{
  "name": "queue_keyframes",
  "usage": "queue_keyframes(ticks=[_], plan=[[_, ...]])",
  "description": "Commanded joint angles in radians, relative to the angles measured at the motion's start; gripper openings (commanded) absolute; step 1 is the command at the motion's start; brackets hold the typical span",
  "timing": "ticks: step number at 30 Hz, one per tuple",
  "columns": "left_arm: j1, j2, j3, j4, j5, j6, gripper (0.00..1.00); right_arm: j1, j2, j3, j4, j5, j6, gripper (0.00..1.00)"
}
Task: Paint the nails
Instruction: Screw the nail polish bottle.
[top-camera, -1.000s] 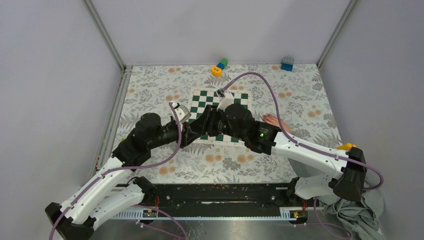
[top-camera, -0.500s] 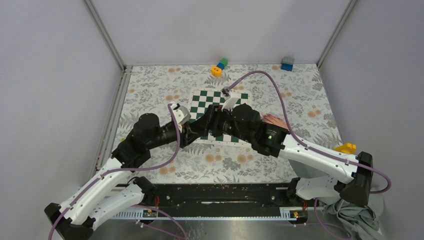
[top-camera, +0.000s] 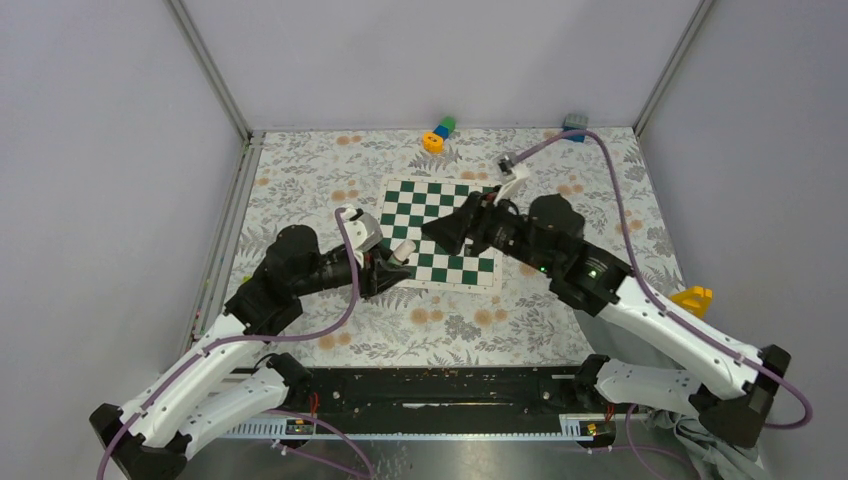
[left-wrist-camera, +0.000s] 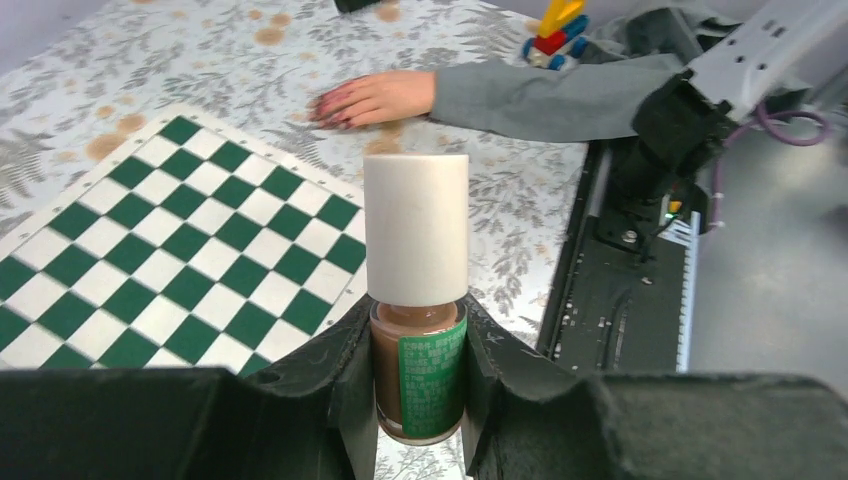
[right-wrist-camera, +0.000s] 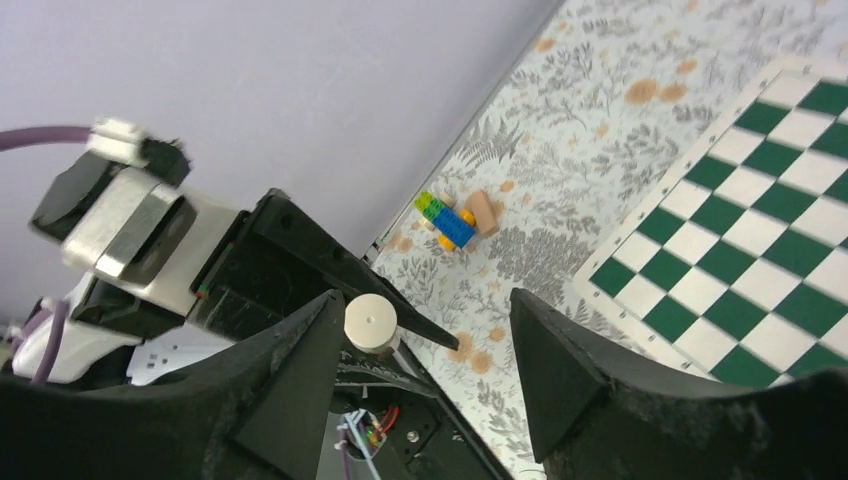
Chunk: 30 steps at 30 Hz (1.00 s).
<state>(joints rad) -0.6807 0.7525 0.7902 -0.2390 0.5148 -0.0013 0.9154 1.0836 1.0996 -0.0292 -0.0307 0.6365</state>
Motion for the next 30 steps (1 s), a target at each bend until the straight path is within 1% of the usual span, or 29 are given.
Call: queue_keyframes(ticks=[1,4,6,8,11,13,17,20,24,27,30], plan=[[-0.003,0.034,0.064,0.133,0.177,-0.067,0.00,-0.065,-0.123,-0.037,0.094,-0.215,-0.161,0.71],[-0.002,0.078,0.118,0.193,0.330,-0.144,0.00,-0.067,-0.177,-0.030,0.109,-0.420,-0.263,0.74],[-0.001,0.118,0.173,0.245,0.443,-0.218,0.00,-0.067,-0.209,-0.047,0.168,-0.529,-0.283,0.76],[-0.003,0.155,0.205,0.340,0.550,-0.305,0.00,-0.067,-0.231,-0.061,0.245,-0.595,-0.291,0.79],[-0.003,0.181,0.212,0.514,0.678,-0.452,0.00,-0.067,-0.241,-0.056,0.289,-0.660,-0.323,0.82],[-0.004,0.176,0.189,0.585,0.699,-0.492,0.00,-0.067,-0.237,-0.052,0.313,-0.675,-0.334,0.82],[-0.005,0.155,0.161,0.524,0.702,-0.437,0.00,-0.067,-0.214,-0.046,0.364,-0.677,-0.319,0.82],[-0.009,0.150,0.139,0.560,0.710,-0.453,0.00,-0.067,-0.184,-0.041,0.382,-0.676,-0.297,0.80],[-0.015,0.142,0.103,0.645,0.721,-0.516,0.00,-0.067,-0.154,-0.071,0.495,-0.688,-0.225,0.77],[-0.019,0.143,0.098,0.645,0.719,-0.515,0.00,-0.066,-0.125,-0.066,0.531,-0.707,-0.207,0.72],[-0.019,0.147,0.090,0.647,0.712,-0.516,0.00,-0.056,-0.085,-0.052,0.559,-0.735,-0.187,0.69]])
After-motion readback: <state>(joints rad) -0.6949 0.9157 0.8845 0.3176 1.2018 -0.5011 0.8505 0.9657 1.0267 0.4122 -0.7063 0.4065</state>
